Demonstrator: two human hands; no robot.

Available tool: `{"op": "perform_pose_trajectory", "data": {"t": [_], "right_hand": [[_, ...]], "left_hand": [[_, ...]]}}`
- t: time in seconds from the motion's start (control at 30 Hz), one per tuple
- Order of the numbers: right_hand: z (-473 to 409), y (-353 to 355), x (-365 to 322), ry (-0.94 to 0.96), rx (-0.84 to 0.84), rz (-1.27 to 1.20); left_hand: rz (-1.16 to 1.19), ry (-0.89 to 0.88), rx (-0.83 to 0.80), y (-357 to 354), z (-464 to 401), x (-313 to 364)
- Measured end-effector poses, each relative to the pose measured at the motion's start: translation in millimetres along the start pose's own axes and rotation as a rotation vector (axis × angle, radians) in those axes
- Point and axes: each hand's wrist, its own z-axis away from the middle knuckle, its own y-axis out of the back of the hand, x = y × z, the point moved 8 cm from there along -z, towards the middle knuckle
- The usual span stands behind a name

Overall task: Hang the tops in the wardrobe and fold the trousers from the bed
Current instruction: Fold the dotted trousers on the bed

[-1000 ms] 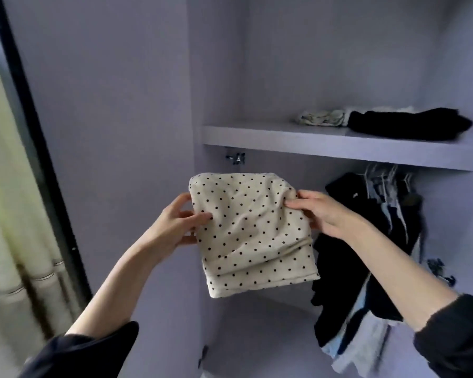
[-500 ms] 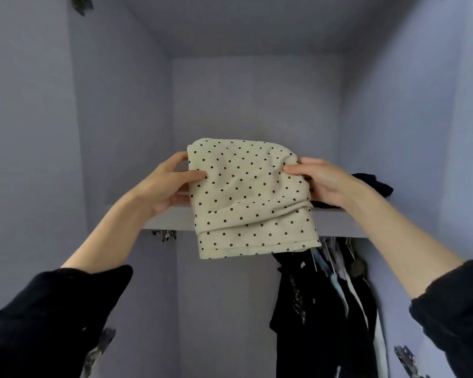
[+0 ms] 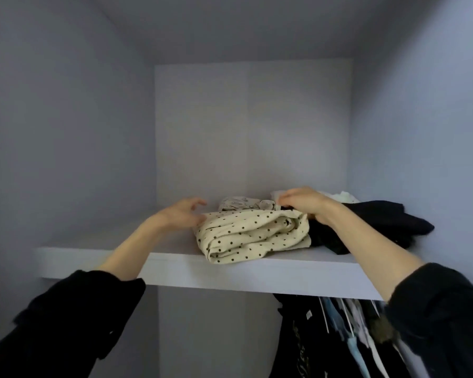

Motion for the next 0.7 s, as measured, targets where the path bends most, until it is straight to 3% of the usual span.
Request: {"op": "perform_pose_trajectory", "data": {"t": [0.07, 0.2, 0.33, 0.47, 0.53, 0.7], "right_hand": [[4, -1, -11, 0.092, 0.020, 0.044], [31, -28, -31, 0.216, -0.106, 0.243], [35, -62, -35, 0.237, -0.261, 0.548], [14, -87, -37, 0.279, -0.359, 0.626], [0, -97, -31, 0.262, -0.354, 0.569], [-28, -86, -28, 0.209, -0.127, 0.489]], "left_hand": [[-0.032, -0.160, -0.071, -8, -3, 22], [-0.173, -0.158, -0.307, -39, -1, 23], [-0.313, -0.124, -0.288, -25, -1, 10], [-0.478, -0.078, -0.333, -8, 7, -7], [-0.532, -0.100, -0.309, 1, 13, -12], [-0.308, -0.196, -0.410, 1, 20, -17]]}}
